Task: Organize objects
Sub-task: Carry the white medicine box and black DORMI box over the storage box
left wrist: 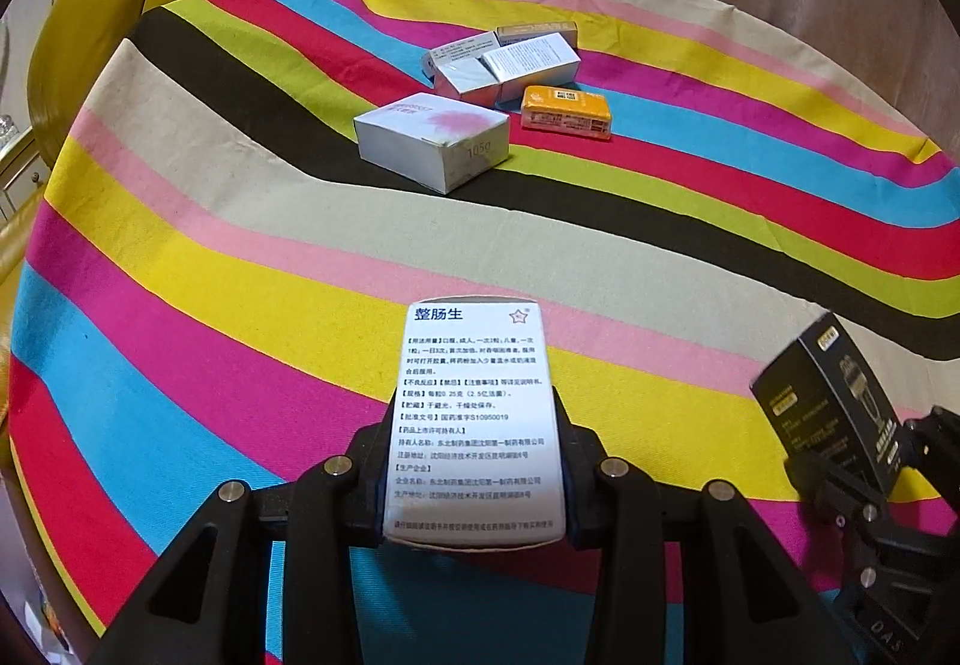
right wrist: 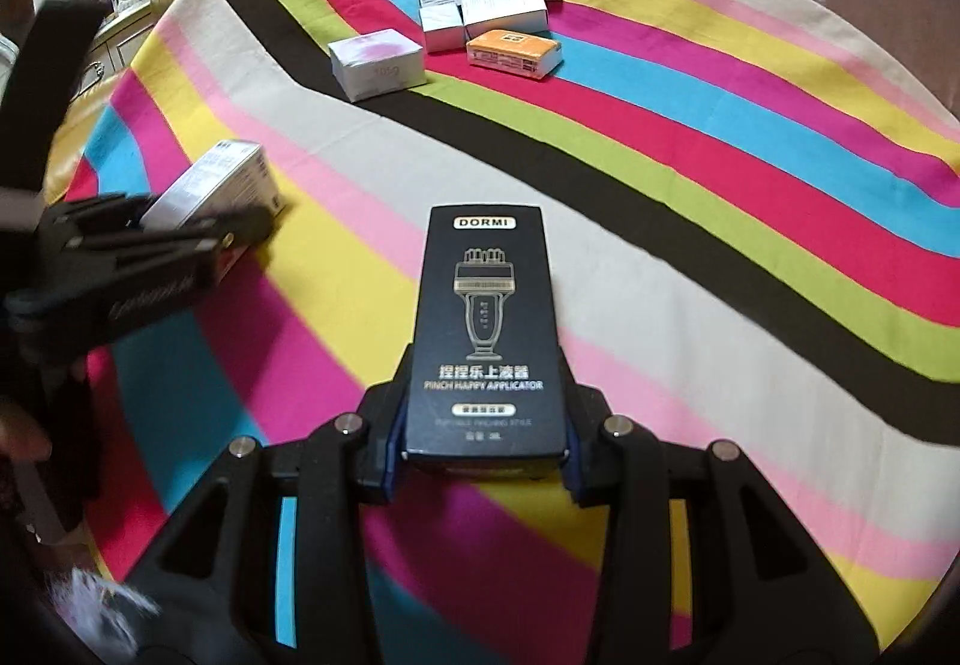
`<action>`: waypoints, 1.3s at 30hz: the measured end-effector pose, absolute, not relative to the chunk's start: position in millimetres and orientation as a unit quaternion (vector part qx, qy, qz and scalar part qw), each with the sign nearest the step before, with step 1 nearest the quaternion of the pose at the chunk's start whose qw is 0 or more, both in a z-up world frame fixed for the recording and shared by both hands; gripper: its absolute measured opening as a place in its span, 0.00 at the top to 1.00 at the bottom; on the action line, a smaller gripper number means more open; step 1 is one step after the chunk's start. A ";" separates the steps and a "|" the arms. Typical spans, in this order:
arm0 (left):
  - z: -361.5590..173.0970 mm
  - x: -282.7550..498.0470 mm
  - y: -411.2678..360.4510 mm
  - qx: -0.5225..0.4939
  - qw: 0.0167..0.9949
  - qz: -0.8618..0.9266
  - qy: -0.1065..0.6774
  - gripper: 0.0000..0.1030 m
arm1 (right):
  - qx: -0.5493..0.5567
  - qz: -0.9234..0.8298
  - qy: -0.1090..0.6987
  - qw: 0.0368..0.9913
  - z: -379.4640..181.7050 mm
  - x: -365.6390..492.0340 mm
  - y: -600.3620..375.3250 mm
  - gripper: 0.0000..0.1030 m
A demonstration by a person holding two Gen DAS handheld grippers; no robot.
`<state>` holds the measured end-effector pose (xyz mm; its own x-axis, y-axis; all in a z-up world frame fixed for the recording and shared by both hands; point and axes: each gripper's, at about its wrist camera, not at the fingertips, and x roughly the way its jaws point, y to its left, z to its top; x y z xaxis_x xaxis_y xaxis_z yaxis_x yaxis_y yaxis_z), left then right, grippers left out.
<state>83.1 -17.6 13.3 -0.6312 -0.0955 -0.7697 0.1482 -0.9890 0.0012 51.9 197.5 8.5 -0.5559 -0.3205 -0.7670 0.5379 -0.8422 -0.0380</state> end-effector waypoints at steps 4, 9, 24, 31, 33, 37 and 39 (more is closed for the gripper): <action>13.6 83.0 -17.4 0.424 0.068 -0.903 0.030 0.60 | 0.399 -0.873 0.140 0.243 8.4 54.2 196.5 0.58; 15.2 90.6 -14.5 0.427 0.065 -0.902 0.018 0.60 | 0.407 -0.872 0.124 0.242 9.1 52.1 201.2 0.58; 40.9 165.2 -27.3 0.415 0.068 -0.907 0.030 0.60 | 0.386 -0.864 0.121 0.299 47.8 93.6 171.5 0.58; 55.2 187.3 -43.5 0.403 0.079 -0.910 0.049 0.61 | 0.380 -0.857 0.135 0.320 57.0 110.8 150.3 0.58; 59.3 194.4 -46.9 0.398 0.080 -0.912 0.054 0.60 | 0.376 -0.855 0.140 0.327 62.1 116.7 143.4 0.58; 68.7 210.7 -55.9 0.385 0.085 -0.917 0.061 0.60 | 0.368 -0.852 0.150 0.341 69.2 128.0 128.9 0.58; 73.4 219.2 -62.7 0.379 0.089 -0.919 0.066 0.60 | 0.367 -0.848 0.155 0.350 71.9 133.7 120.2 0.58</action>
